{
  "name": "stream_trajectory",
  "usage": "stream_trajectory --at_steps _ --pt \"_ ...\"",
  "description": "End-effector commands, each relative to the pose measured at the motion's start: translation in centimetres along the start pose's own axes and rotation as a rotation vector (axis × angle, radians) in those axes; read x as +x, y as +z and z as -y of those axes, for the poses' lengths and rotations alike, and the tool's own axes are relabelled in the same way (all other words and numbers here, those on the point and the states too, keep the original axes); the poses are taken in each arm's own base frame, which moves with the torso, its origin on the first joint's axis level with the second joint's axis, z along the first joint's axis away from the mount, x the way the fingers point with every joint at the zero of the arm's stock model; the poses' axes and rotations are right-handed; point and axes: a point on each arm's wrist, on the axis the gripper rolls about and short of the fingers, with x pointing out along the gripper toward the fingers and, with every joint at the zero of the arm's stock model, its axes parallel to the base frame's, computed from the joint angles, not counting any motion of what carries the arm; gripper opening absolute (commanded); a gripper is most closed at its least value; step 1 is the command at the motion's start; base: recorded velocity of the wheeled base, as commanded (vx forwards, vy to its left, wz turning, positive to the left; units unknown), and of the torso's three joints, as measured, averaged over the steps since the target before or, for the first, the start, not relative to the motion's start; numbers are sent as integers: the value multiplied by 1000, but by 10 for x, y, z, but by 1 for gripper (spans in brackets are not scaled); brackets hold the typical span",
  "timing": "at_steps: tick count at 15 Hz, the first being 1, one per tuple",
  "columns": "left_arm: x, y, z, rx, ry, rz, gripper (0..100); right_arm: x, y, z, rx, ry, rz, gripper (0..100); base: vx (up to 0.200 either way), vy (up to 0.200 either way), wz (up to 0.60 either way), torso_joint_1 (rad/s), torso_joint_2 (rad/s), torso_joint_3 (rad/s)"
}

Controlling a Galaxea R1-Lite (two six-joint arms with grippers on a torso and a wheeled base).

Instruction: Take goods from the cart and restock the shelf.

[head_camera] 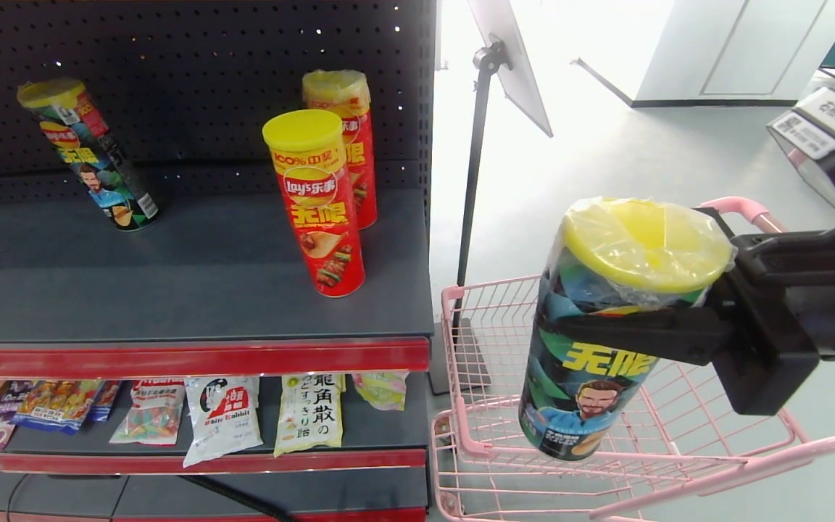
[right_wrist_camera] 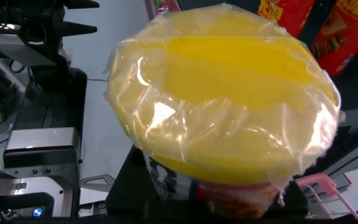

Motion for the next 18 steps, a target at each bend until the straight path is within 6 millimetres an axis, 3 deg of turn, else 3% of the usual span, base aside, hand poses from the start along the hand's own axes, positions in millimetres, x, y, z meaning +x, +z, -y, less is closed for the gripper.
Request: stream_trajectory --at_steps 1,4,18 --pt "0 0 0 0 1 0 100 -2 4 0 -11 -11 8 0 0 0 0 0 0 0" --pt "0 0 0 -1 1 0 100 -3 5 0 -12 -18 9 0 0 0 0 0 0 0" --pt "0 0 0 -3 1 0 100 -7 5 -5 -12 -30 4 0 0 200 0 4 1 1"
